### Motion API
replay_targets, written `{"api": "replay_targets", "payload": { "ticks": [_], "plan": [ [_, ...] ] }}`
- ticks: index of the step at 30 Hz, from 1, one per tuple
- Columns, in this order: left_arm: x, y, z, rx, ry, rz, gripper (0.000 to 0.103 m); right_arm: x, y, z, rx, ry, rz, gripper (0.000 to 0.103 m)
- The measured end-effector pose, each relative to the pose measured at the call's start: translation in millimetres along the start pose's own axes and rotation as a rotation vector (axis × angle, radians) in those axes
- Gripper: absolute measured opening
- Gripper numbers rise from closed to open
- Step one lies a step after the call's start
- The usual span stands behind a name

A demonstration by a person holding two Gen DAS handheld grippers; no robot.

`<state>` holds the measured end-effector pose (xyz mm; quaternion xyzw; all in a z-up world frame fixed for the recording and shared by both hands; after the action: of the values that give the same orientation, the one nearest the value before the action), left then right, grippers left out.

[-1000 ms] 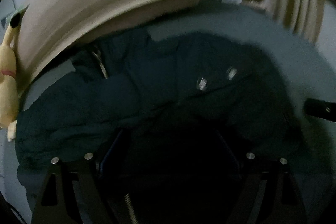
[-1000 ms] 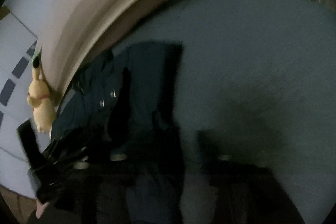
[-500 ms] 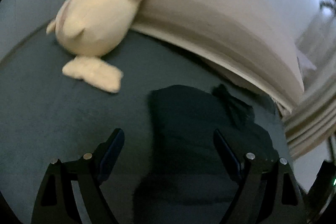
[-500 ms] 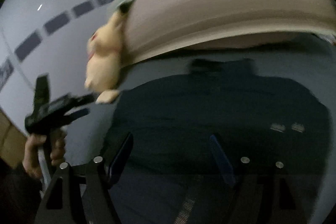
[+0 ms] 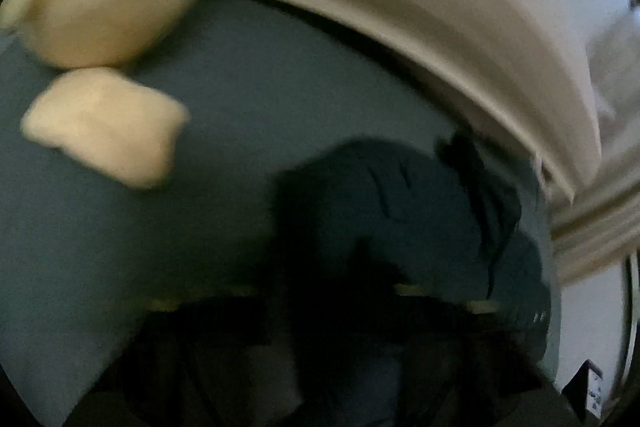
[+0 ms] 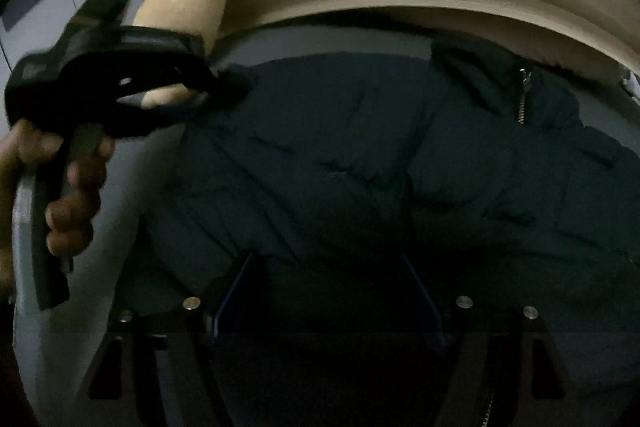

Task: Fold large clothes

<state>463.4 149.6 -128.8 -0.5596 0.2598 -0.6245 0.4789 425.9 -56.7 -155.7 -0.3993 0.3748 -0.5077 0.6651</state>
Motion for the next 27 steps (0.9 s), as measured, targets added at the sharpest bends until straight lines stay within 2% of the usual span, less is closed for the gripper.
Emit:
{"api": "replay_targets", "payload": {
  "ticks": [2,6,7,9,10,11,12,13,14,16,19,21,22,23,27],
  "plan": [
    [6.4,2.4,9.6,-0.005,0.015,0.052,0.019,-2.5,3.2,-1.1,-0.011,-0.016,-0.011,0.075],
    [12.1,13.6,16.5,-0.023,0.033,0.123,0.018,-0.2,0.2,2.7,-0.022,-0.007,0.006,0.075],
    [13.4,12.5,15.7,-0.015,0.044,0.132,0.018,-0.4,-0.5,3.3,-0.022,-0.008,0.006,0.075],
    [8.5,0.6,11.9,0.01,0.013,0.098,0.02,0.5,-0.1,2.7,-0.026,-0.002,0.017,0.076],
    [5.3,-6.4,9.6,0.022,0.012,0.093,0.022,0.3,-0.2,3.8,-0.028,-0.001,0.021,0.076],
    [5.6,-18.5,2.6,0.04,0.026,0.076,0.029,1.4,-1.3,5.4,-0.031,-0.003,0.024,0.076],
    [6.6,-29.2,-4.9,0.056,0.05,0.037,0.035,1.2,-0.9,7.8,-0.034,-0.004,0.027,0.076],
    [7.3,-40.0,-14.1,0.068,0.078,0.007,0.052,2.1,-1.7,7.8,-0.035,-0.005,0.036,0.076],
    [6.8,-51.4,-24.9,0.08,0.096,-0.004,0.061,3.8,0.7,14.1,-0.034,0.001,0.045,0.076],
    [5.4,-61.6,-43.3,0.093,0.116,-0.047,0.064,8.1,-2.7,11.6,-0.028,0.004,0.048,0.076],
    [4.5,-51.7,-67.9,0.045,0.158,-0.031,0.064,6.7,-2.2,12.4,-0.021,0.008,0.043,0.076],
    [2.3,-38.7,-78.6,-0.011,0.178,-0.006,0.061,7.0,1.5,14.2,-0.024,0.014,0.048,0.076],
    [0.1,-31.8,-83.0,-0.016,0.191,0.033,0.04,8.6,1.2,14.6,-0.029,0.019,0.061,0.076],
    [-4.7,-24.6,-85.7,-0.036,0.19,0.015,0.032,10.2,1.5,14.9,-0.03,0.028,0.077,0.076],
    [-27.1,-23.8,-84.8,-0.027,0.099,-0.066,0.024,18.0,-9.1,13.5,-0.023,0.051,0.152,0.076]
  ]
}}
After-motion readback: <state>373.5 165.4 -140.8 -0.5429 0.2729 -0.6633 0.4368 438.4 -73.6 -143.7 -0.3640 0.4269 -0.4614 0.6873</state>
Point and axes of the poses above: each gripper's, at about its wrist camera, not at the fingertips, and y roughly the way its jaws point, x to its right, z to its top, the point moved 2 cm from there along y, roughly the way its jaws point, and after that the axes turned 10 degrees about -x, right-handed, at the moved point
